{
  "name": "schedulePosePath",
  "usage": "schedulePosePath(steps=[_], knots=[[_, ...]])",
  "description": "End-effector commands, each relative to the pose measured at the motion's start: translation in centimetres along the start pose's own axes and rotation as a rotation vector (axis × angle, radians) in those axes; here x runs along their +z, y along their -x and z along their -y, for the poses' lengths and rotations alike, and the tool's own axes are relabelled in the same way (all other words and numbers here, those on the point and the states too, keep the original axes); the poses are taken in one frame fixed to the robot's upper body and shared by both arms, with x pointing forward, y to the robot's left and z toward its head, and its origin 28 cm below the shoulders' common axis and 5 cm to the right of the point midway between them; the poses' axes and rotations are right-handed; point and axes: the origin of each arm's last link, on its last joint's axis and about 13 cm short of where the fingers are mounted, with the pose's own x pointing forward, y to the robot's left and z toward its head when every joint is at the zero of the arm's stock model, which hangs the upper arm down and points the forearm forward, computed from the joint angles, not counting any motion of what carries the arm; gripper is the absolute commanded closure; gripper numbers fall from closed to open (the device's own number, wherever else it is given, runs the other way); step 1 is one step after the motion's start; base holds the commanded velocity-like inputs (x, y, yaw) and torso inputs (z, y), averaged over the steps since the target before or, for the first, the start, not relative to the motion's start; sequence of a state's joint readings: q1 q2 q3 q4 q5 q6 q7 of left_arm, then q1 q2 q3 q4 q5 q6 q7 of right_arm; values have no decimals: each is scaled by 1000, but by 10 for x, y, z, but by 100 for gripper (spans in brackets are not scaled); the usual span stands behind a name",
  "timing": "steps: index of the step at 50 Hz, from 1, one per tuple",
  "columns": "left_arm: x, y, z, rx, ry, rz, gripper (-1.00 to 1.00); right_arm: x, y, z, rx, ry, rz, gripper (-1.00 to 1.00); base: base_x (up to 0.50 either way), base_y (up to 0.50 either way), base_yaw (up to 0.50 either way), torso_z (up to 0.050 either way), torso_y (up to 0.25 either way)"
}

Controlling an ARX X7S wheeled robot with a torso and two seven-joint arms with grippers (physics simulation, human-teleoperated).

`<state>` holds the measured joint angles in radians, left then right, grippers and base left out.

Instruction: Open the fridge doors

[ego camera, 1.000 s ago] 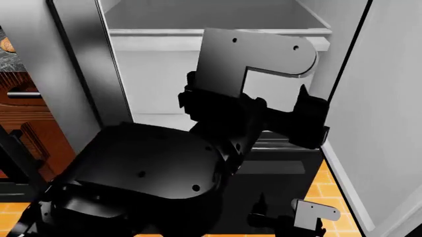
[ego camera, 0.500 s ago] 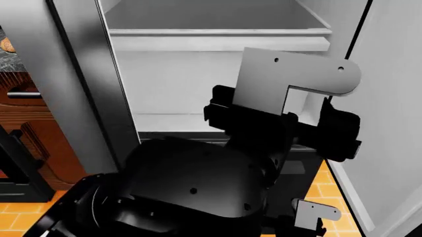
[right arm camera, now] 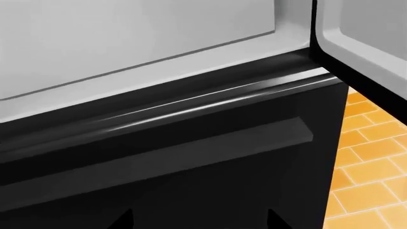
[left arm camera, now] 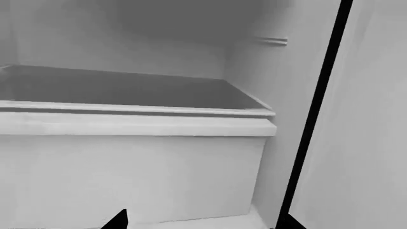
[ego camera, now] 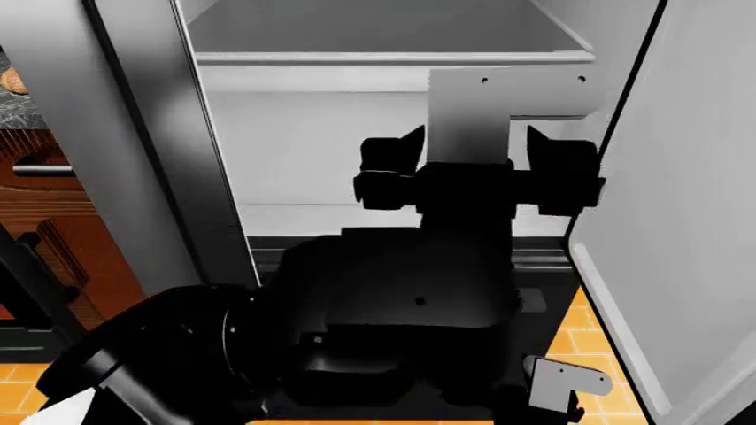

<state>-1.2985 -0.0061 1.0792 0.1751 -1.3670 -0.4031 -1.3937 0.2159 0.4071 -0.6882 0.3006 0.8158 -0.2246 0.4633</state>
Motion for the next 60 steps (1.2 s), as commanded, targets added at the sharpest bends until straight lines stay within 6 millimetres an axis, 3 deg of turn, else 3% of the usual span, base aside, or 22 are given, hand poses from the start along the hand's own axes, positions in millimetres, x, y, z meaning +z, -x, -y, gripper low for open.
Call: schedulePosePath(steps=[1,9,21,47,60], knots=[[0,-23,2,248,-61,71,-100,0,0,0,5,-4,1,-100,0,0,0,0,0],[2,-54,-28,531,-129,142,-100,-1,1,0,7,-5,2,-100,0,0,0,0,0],[0,-59,-45,656,-180,195,-100,-1,2,-1,13,-10,3,-100,0,0,0,0,0],[-16,-73,-30,575,-224,75,-100,2,1,-4,40,-29,27,-100,0,0,0,0,0],[-6,-90,-37,646,-217,62,-100,4,2,-5,48,-32,32,-100,0,0,0,0,0]])
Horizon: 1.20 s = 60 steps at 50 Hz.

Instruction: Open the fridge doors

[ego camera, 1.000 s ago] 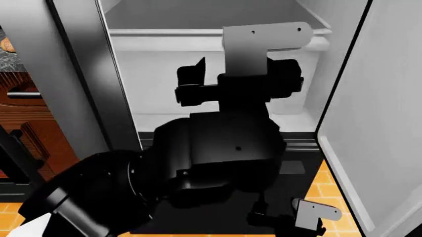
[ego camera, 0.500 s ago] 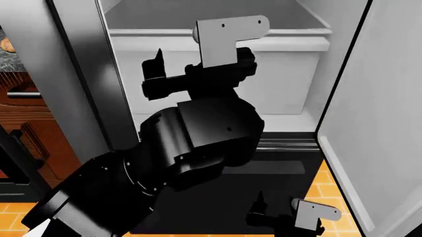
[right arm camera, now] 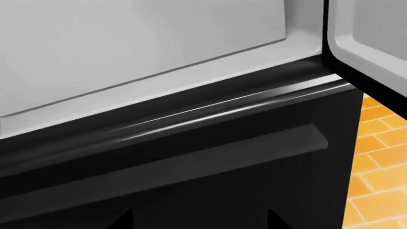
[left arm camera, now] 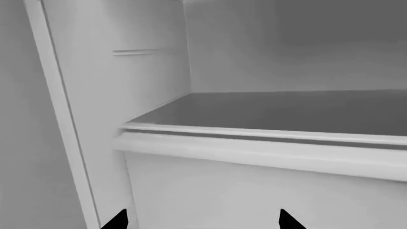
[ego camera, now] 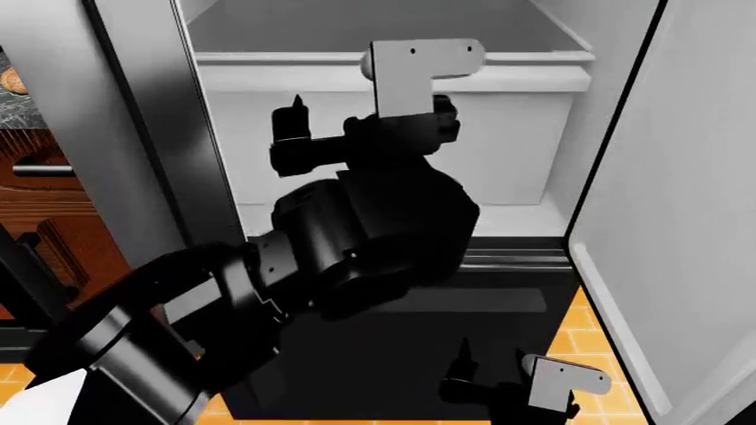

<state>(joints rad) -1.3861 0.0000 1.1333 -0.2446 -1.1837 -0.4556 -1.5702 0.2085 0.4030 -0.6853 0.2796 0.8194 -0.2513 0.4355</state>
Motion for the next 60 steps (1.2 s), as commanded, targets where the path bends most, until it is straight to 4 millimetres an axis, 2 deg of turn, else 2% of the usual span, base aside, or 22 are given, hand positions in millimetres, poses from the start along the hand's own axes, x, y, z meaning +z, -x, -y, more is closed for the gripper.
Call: schedulePosePath(steps=[1,8,12,21,33,60], knots=[[6,-14,1,54,-1,-16,-100,1,1,-1,9,-3,4,-100,0,0,0,0,0],[11,-24,0,97,32,-30,-100,1,1,-1,10,-4,1,-100,0,0,0,0,0],[6,-30,-4,144,38,-38,-100,1,1,-1,12,-6,2,-100,0,0,0,0,0],[14,-39,-10,191,31,-38,-100,1,1,-1,17,-8,3,-100,0,0,0,0,0],[10,-52,-10,233,1,-102,-100,2,1,-2,21,-10,9,-100,0,0,0,0,0],[-6,-70,-27,374,-46,-138,-100,3,2,-3,26,-9,17,-100,0,0,0,0,0]])
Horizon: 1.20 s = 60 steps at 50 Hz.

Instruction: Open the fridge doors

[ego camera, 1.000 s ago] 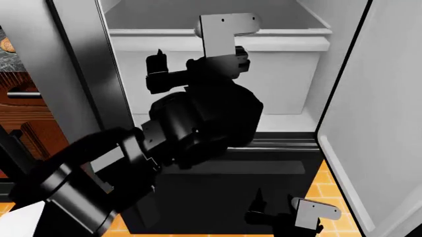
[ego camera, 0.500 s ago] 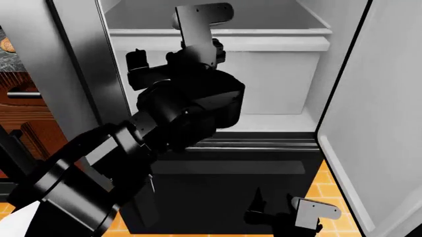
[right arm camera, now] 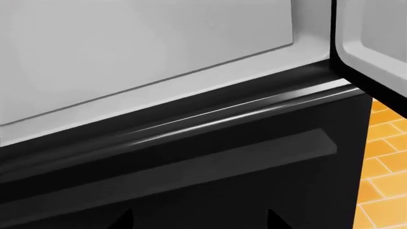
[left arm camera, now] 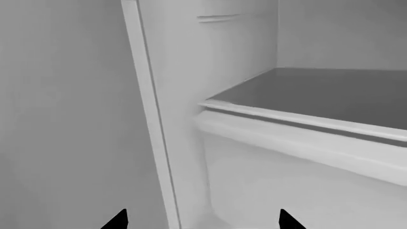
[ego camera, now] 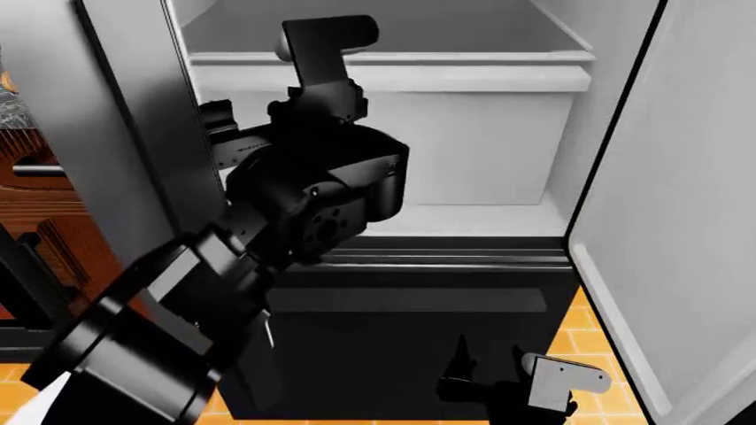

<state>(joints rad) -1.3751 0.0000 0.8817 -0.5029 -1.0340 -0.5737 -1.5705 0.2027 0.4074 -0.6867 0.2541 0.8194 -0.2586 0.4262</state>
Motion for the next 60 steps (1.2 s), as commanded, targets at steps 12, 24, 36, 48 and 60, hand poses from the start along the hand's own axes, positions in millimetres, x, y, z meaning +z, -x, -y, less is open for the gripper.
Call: schedulePosePath(steps=[12,24,36,48,60], knots=[[-11,-19,-8,117,-31,-22,-100,1,0,0,1,1,4,-100,0,0,0,0,0],[-10,-28,-14,177,-33,-24,-100,0,0,0,0,2,2,-100,0,0,0,0,0],[-10,-39,-21,252,-38,-31,-100,-1,0,0,-1,4,-1,-100,0,0,0,0,0],[-17,-44,-22,286,-56,-34,-100,-1,-1,0,-4,7,-2,-100,0,0,0,0,0],[-19,-50,-26,332,-63,-35,-100,-1,-1,0,-8,10,-2,-100,0,0,0,0,0]])
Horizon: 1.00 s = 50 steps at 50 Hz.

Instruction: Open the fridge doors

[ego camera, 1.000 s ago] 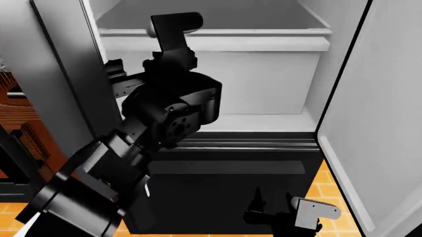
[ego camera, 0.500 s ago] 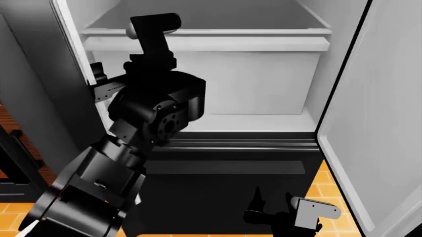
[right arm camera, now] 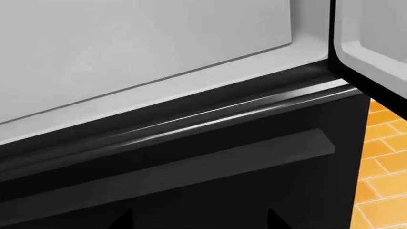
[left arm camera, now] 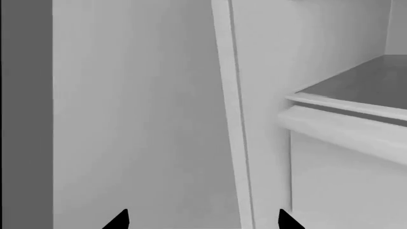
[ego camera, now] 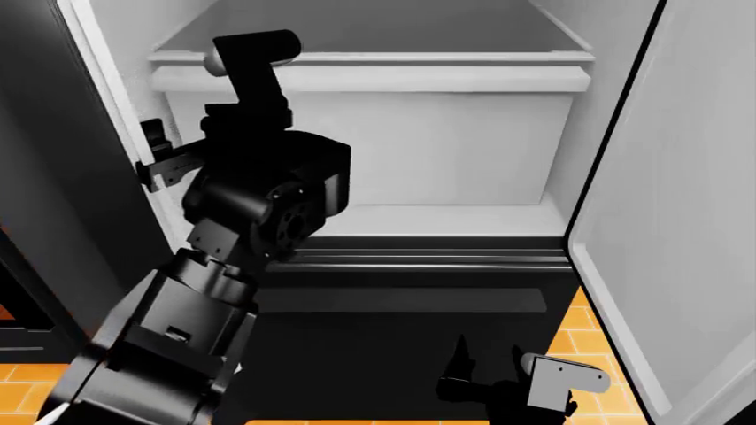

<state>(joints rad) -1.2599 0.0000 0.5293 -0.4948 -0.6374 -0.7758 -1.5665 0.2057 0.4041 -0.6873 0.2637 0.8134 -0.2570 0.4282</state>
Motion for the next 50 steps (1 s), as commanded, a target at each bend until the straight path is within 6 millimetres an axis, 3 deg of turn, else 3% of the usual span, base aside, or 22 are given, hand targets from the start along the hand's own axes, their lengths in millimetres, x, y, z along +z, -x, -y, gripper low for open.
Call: schedulePosePath(steps=[1,13,22,39,50], knots=[[-4,-7,-3,51,-13,-8,-100,0,0,0,-3,2,0,-100,0,0,0,0,0],[-7,-16,-8,107,-21,-33,-100,0,2,0,-9,5,1,-100,0,0,0,0,0],[-23,-9,-19,97,-29,-33,-100,-1,1,1,-12,5,1,-100,0,0,0,-1,0],[-23,0,-35,70,-16,-25,-100,-2,-1,2,-16,11,0,-100,0,0,0,0,0],[-12,-26,-46,147,5,-32,-100,-1,0,1,-19,10,-1,-100,0,0,0,0,0]])
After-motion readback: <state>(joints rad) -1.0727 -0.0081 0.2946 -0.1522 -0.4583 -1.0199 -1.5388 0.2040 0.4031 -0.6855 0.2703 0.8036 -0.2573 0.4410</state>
